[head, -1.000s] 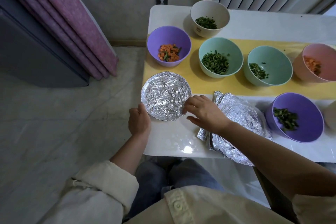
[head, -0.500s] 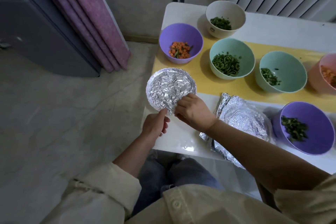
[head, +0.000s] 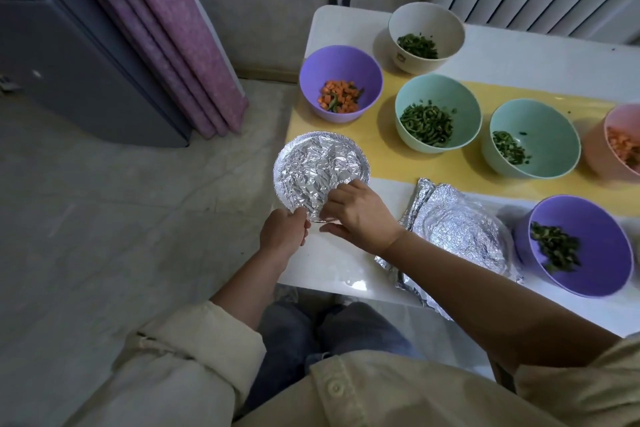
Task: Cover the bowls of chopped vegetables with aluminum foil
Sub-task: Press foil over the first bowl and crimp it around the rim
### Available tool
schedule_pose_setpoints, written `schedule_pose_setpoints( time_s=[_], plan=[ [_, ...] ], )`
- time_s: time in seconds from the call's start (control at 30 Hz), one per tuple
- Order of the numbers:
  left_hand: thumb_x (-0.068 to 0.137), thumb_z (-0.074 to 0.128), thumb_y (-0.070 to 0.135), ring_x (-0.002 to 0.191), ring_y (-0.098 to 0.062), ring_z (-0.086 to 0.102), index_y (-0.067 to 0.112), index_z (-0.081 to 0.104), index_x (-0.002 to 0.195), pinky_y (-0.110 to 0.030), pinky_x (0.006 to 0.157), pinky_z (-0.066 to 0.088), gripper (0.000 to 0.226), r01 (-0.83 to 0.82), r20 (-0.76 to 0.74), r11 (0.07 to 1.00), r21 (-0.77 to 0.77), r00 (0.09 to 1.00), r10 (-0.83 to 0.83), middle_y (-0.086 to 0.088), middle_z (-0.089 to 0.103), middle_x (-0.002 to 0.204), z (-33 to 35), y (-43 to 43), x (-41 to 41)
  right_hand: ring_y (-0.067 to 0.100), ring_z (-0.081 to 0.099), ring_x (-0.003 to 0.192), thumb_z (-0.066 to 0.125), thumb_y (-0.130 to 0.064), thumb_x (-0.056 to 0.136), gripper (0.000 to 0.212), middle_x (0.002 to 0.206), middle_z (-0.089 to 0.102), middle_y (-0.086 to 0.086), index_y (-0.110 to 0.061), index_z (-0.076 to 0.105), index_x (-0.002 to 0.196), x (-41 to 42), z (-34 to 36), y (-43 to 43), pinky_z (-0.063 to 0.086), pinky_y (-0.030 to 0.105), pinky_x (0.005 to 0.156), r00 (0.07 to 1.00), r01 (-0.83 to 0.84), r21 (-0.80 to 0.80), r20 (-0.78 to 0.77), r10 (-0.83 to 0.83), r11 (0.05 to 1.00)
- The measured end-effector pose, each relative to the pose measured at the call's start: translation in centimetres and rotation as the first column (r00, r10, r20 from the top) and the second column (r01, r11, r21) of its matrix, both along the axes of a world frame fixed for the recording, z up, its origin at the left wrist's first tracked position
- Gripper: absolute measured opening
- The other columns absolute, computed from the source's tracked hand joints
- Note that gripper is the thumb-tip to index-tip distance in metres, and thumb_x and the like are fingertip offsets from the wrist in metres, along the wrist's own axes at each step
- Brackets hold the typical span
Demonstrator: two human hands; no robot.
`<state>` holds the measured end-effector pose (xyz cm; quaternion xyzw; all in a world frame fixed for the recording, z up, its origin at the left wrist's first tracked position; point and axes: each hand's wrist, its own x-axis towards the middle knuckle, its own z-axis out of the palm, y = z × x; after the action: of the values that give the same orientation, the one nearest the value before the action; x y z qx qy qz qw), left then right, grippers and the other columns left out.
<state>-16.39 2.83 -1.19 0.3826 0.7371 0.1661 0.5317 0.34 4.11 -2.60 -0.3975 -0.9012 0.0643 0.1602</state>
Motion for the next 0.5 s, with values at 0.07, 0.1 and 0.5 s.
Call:
schedule_pose_setpoints(
  time_s=[0.07,0.1,0.5],
  plan=[
    [0.093,0.046,0.021,0.047,-0.021,0.047,0.012,0.053,0.056,-0.030,0.064,0.039,0.038,0.016,-0.041,0.999,0.033,0.999,-0.015,0.000,0.052,0.048,0.0,0.1,-0.4,0.021,0.054,0.079,0.063,-0.047,0.086,0.032,0.082,0.060,0.000,-0.016,0.070,0.088,0.8,0.0,-0.1,0.041,0.034,0.069,0.988,0.094,-0.043,-0.117,-0.098,0.995],
    [0.092,0.047,0.022,0.046,-0.021,0.046,0.013,0.052,0.054,-0.030,0.064,0.039,0.039,0.027,-0.065,0.999,0.044,0.998,-0.024,0.002,0.050,0.044,0.0,0.1,-0.7,0.021,0.054,0.080,0.062,-0.047,0.087,0.034,0.085,0.060,0.001,-0.015,0.071,0.092,1.3,0.1,-0.1,0.041,0.034,0.069,0.961,0.179,-0.071,-0.203,-0.190,0.981],
    [0.069,0.037,0.044,0.053,-0.024,0.048,0.016,0.053,0.049,-0.031,0.063,0.039,0.037,0.175,-0.218,0.981,0.086,0.964,-0.153,-0.001,0.052,0.049,0.8,0.4,-2.1,0.024,0.052,0.090,0.049,-0.028,0.101,0.021,0.093,0.057,0.012,-0.015,0.062,0.090,2.1,0.6,1.7,0.049,0.037,0.083,0.250,0.081,-0.978,-0.168,-0.953,0.194]
  ],
)
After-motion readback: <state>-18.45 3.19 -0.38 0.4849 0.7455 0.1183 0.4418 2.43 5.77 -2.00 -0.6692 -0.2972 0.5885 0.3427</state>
